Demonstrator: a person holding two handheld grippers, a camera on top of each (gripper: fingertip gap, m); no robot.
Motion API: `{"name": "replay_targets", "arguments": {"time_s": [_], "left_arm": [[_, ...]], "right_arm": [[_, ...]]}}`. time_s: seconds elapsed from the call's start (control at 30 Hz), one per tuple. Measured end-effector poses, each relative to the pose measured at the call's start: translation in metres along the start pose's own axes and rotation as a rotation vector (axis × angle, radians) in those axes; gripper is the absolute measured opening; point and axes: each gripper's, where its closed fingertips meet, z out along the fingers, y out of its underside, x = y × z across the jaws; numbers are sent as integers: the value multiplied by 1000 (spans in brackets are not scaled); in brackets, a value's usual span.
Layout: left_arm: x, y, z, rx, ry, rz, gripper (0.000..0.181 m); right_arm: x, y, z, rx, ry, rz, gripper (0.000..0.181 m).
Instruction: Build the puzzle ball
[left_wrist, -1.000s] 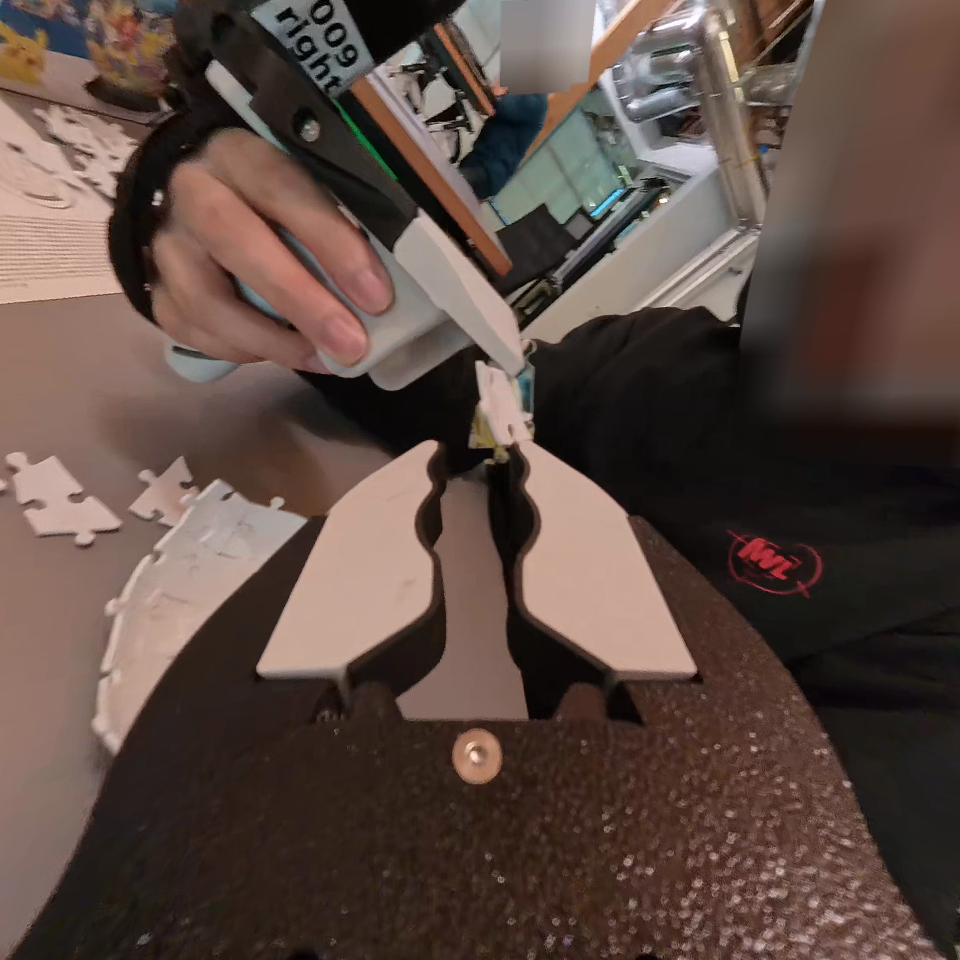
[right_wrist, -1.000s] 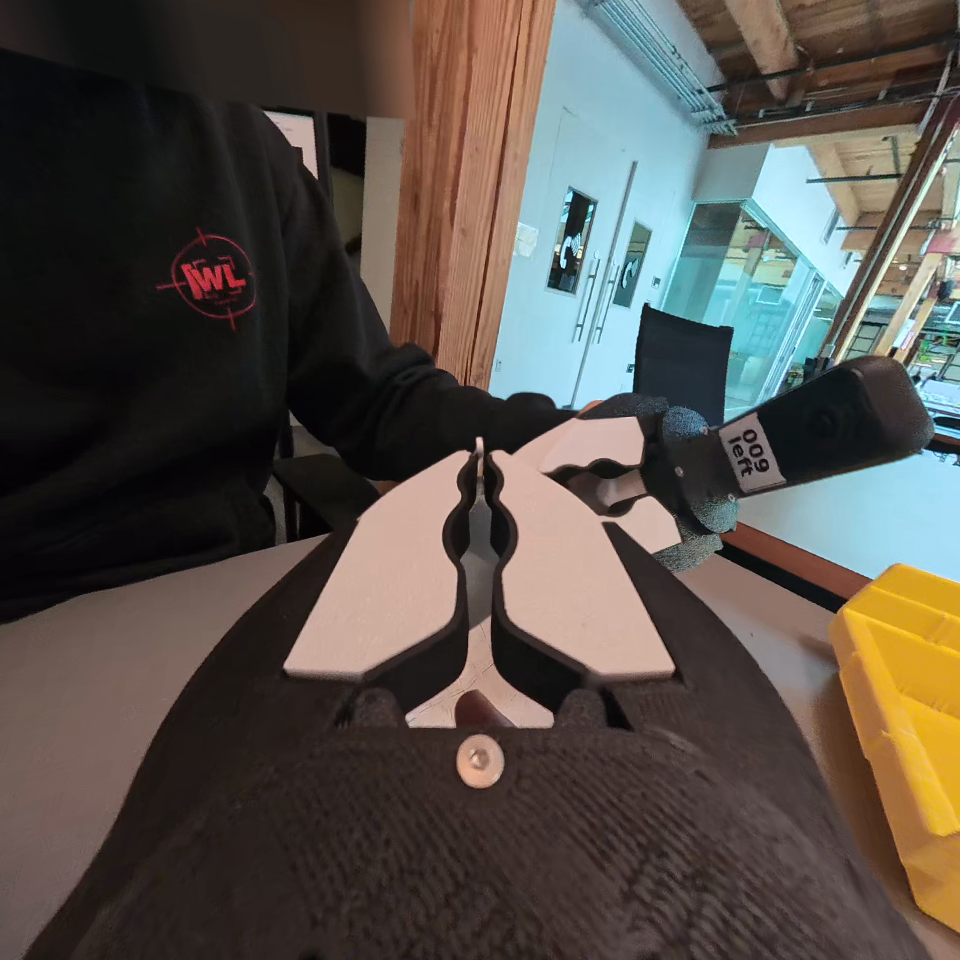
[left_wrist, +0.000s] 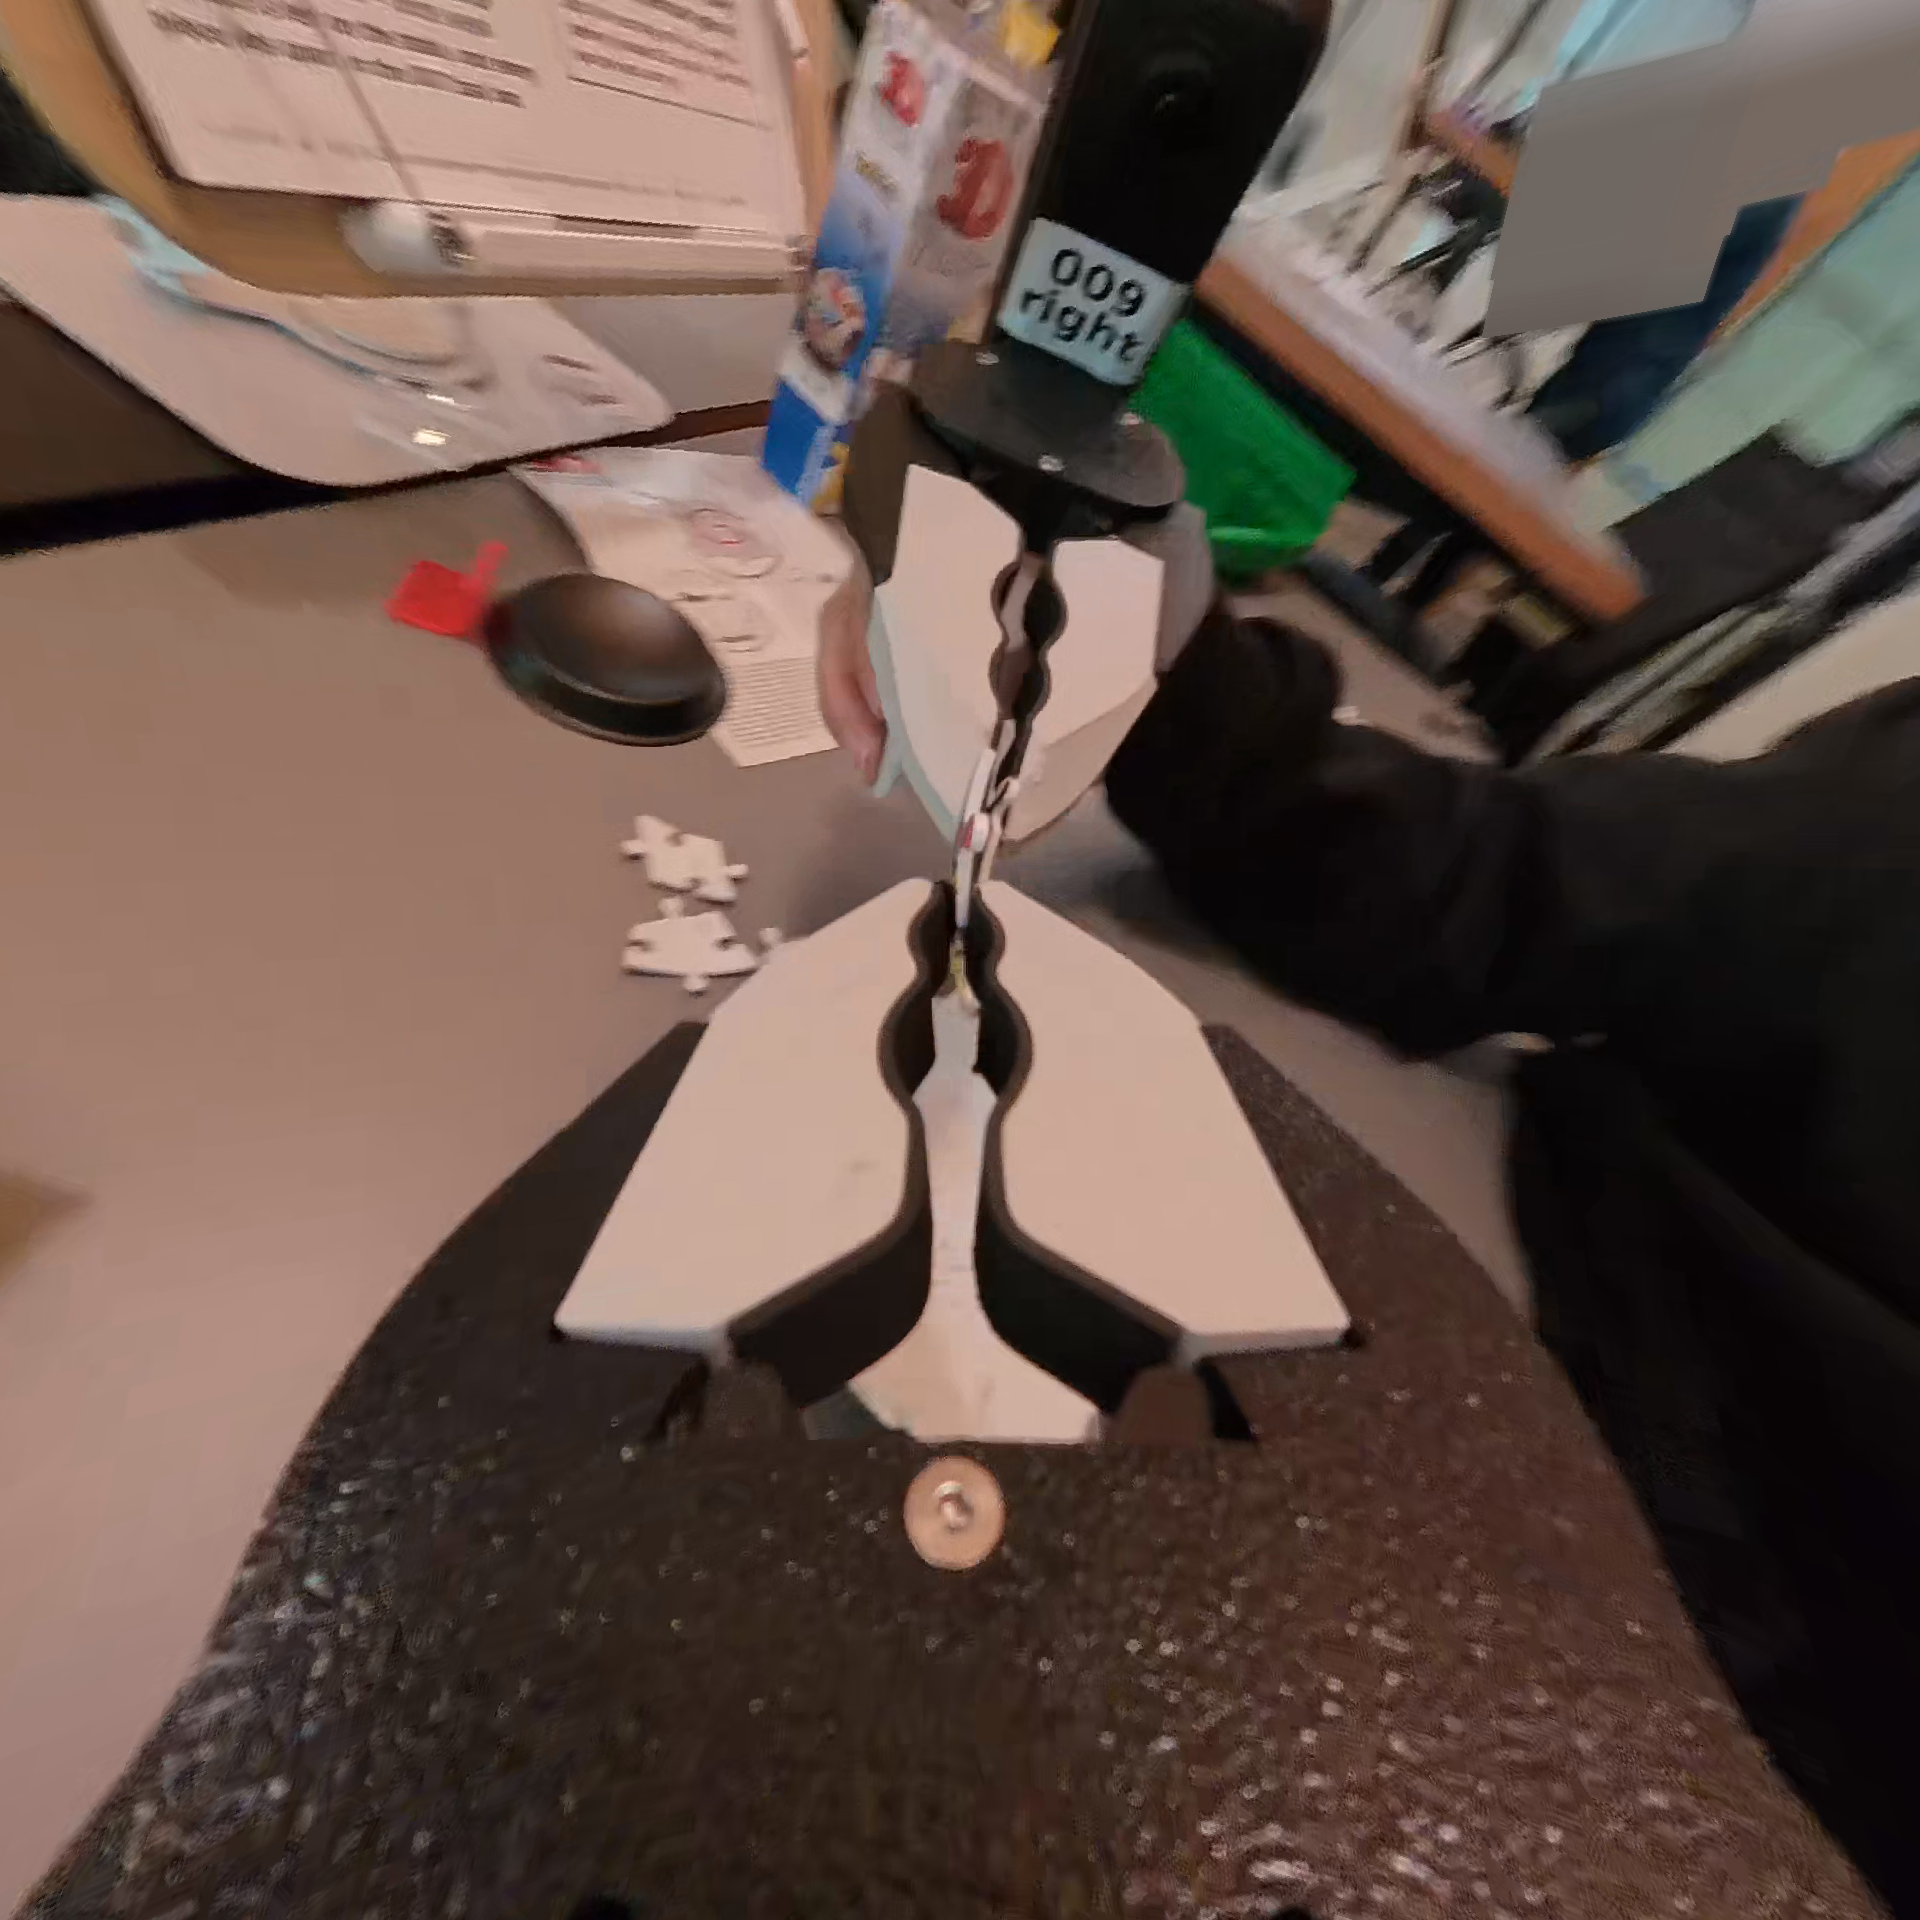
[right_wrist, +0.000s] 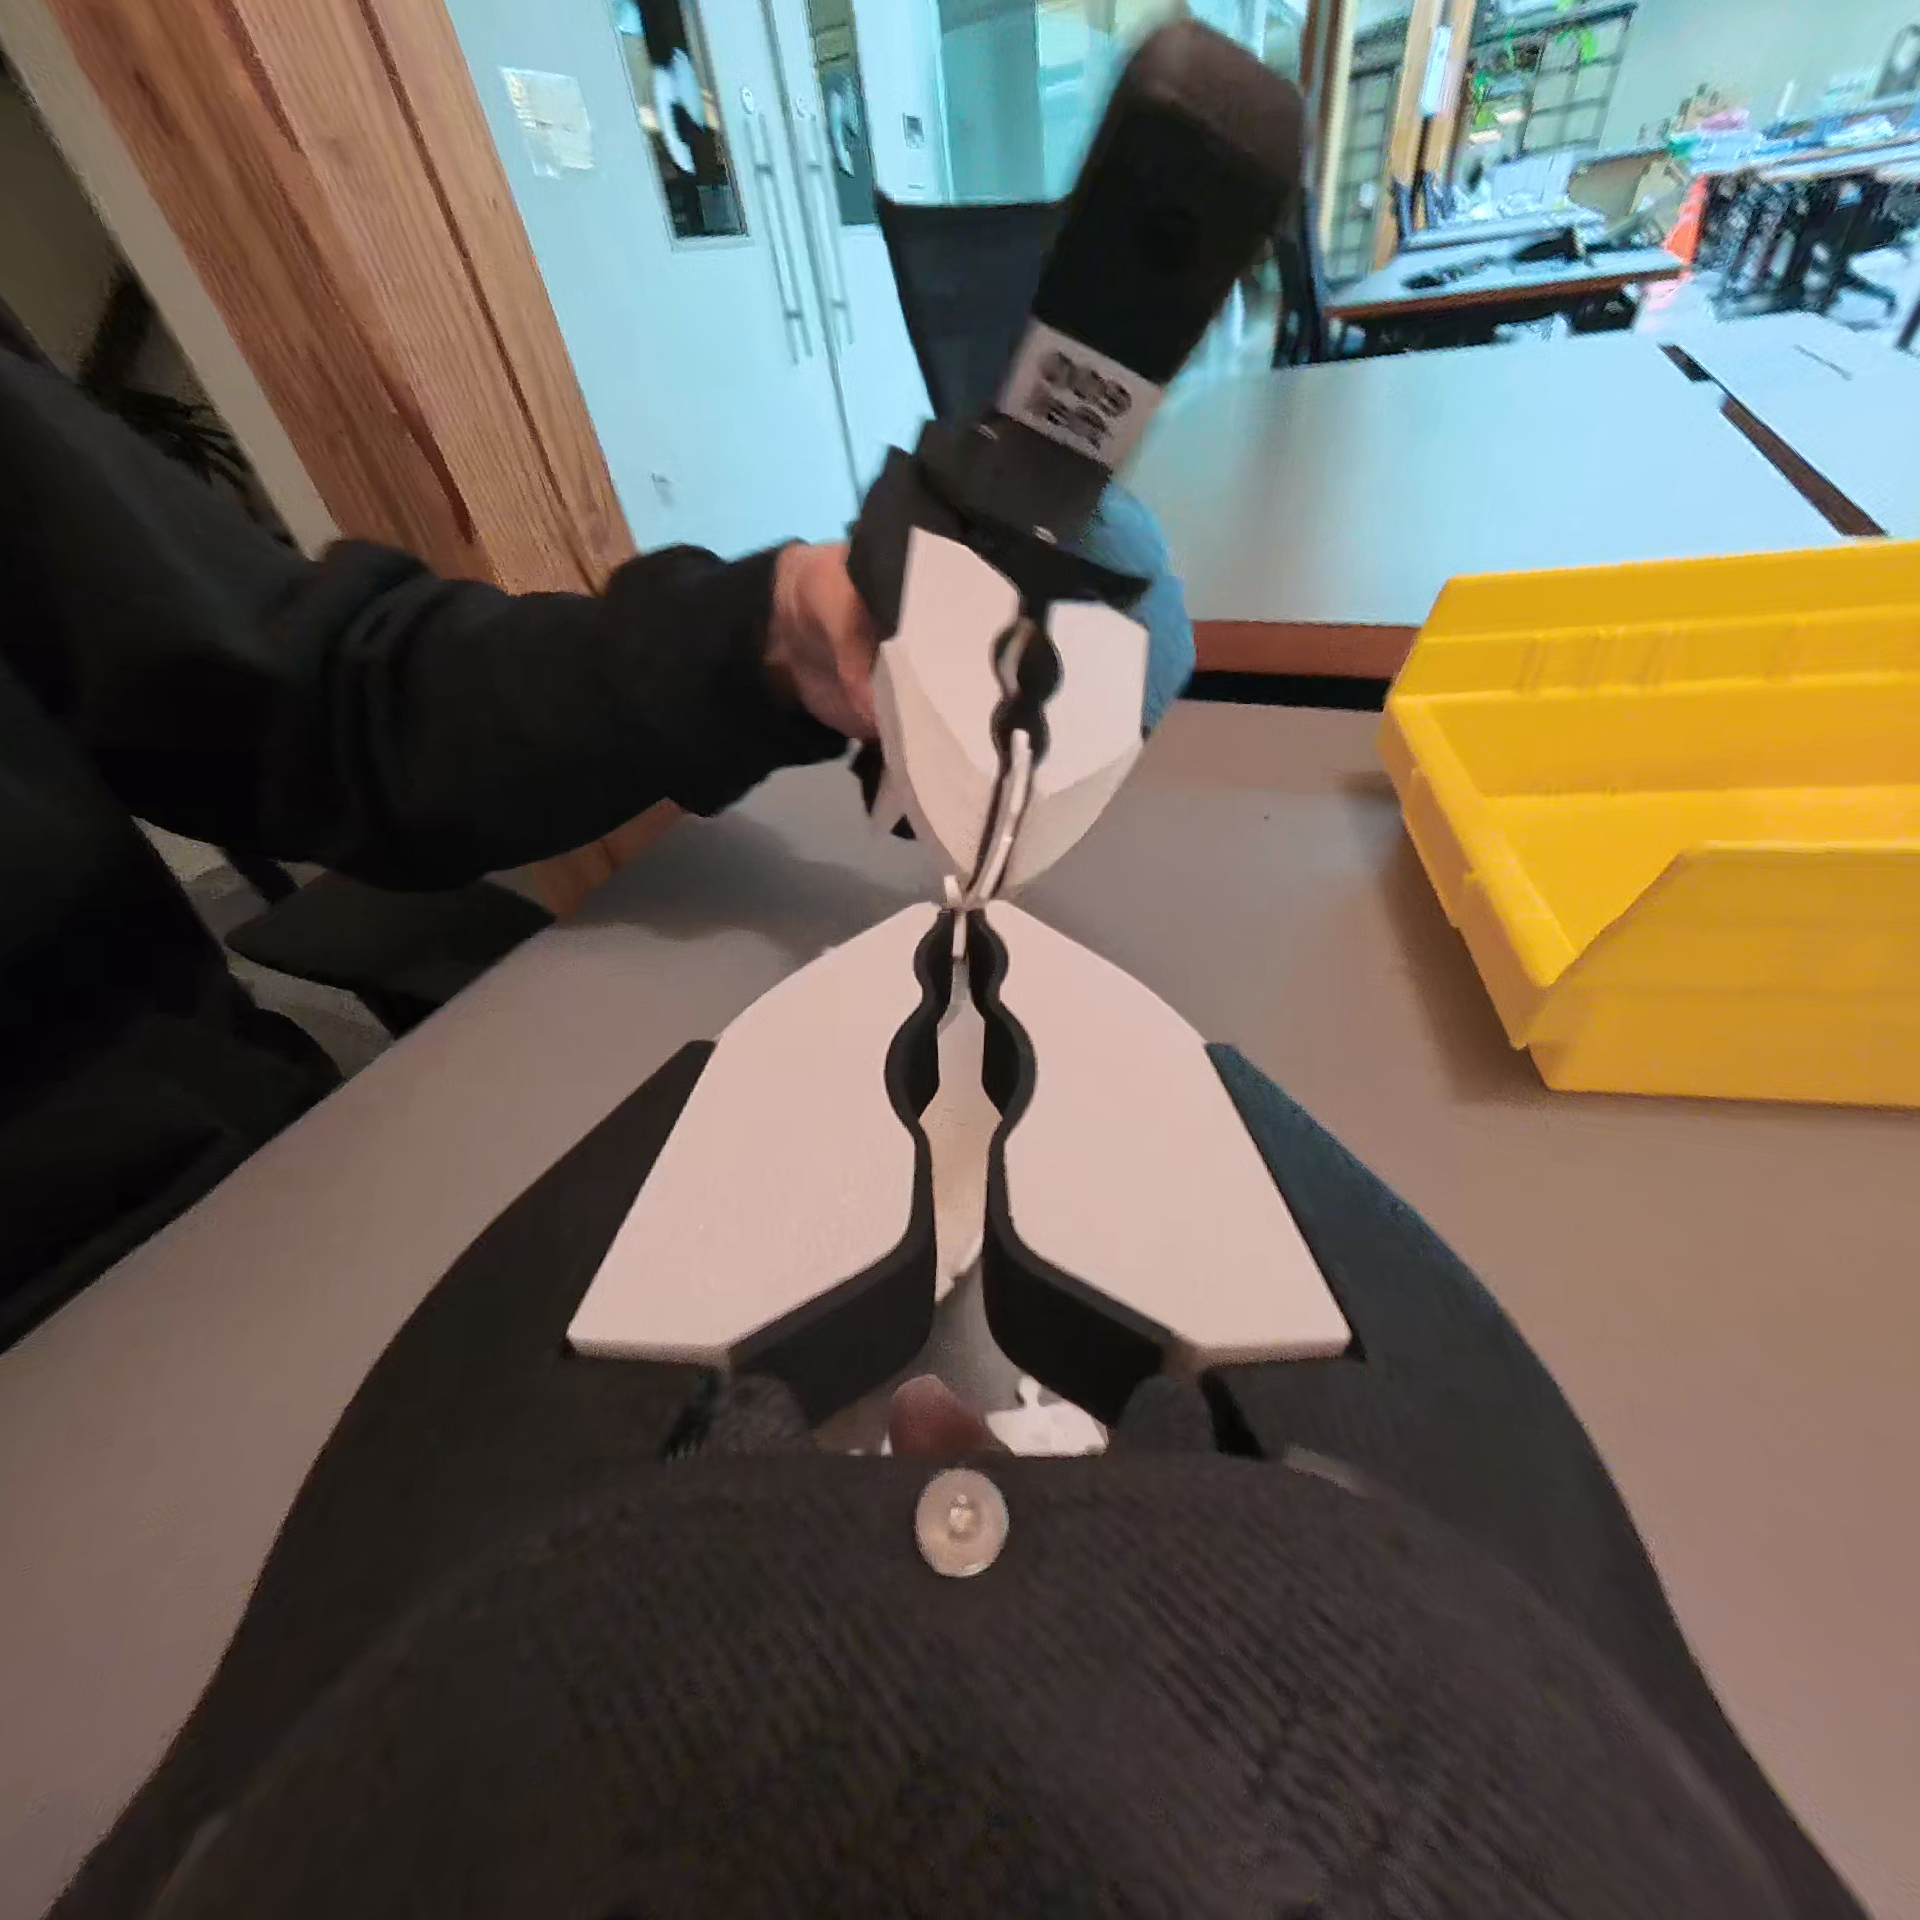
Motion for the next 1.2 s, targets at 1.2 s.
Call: {"name": "replay_targets", "arguments": {"time_s": [1.2], "left_arm": [[-18,5,-2,-18,-215,41,2]], "right_arm": [[22,8,16,-69,65,123,2]]}}
